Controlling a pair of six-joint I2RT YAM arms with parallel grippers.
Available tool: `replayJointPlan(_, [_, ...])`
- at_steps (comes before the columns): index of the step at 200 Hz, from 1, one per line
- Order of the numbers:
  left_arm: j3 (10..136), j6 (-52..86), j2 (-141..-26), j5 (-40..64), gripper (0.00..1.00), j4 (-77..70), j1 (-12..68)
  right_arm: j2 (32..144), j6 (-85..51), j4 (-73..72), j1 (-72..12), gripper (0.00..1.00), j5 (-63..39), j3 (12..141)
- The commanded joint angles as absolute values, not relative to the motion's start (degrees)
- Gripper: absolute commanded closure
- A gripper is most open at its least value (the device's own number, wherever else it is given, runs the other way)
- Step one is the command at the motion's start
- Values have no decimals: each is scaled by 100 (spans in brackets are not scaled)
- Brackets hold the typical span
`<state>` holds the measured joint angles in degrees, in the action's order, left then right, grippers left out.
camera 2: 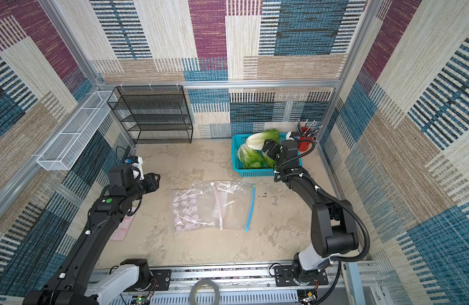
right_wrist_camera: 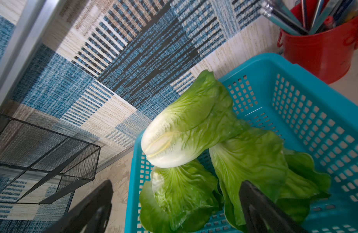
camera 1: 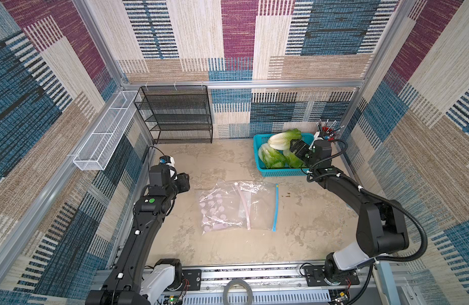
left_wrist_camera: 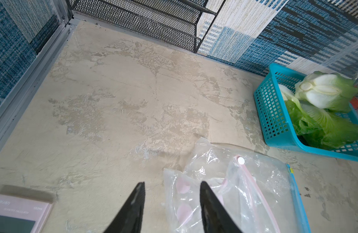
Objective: Open the zip-top bag and take out the chinese cabbages
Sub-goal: Place the Chinese cabbage in the basket, then reset both arms
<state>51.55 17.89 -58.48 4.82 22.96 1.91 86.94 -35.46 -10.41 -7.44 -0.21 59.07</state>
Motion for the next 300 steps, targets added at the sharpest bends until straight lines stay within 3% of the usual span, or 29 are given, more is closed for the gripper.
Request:
replayJointPlan(1, [5178,1762,-5846,424,47,2237,185,8212,-2976,-1303,-742,1,-157,5613])
replayJointPlan(41, [5142,1672,-5810,362,26,2156,185,7165,-1890,-1714,-747,1,-1005,4841])
replayJointPlan(82, [5056,1662,-5786,168,14,1962,185,6157,-994,-2260,-745,1,-1000,3850])
replayJointPlan(126, [4336,1994,-5782,-462,13,903,193,5647,-230,-3031,-738,1,-340,2858])
replayJointPlan(203, [3319,1182,-5798,-1583,14,-810,202,6072,201,-3864,-708,1,-123,2204])
replayJointPlan(300, [2108,519,-6218,-1587,15,-2972,205,7081,128,-5042,-102,1,-542,1781])
